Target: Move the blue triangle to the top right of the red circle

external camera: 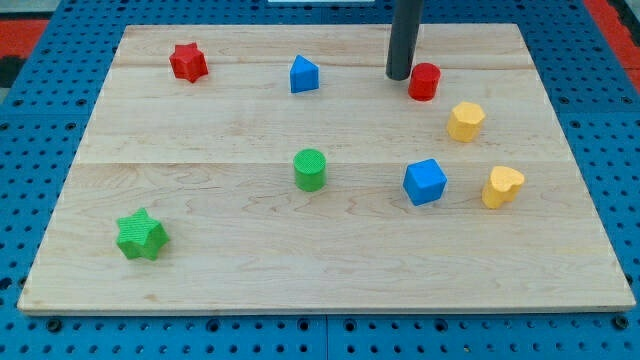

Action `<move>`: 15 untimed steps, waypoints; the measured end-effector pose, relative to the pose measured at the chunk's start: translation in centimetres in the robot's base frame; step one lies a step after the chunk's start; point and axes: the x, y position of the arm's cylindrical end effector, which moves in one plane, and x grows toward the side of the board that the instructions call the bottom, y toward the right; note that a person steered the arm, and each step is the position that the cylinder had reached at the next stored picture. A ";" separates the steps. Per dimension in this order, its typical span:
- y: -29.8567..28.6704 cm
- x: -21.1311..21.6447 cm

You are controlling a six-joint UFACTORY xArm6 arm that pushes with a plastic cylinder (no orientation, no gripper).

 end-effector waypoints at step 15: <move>-1.8 -3.7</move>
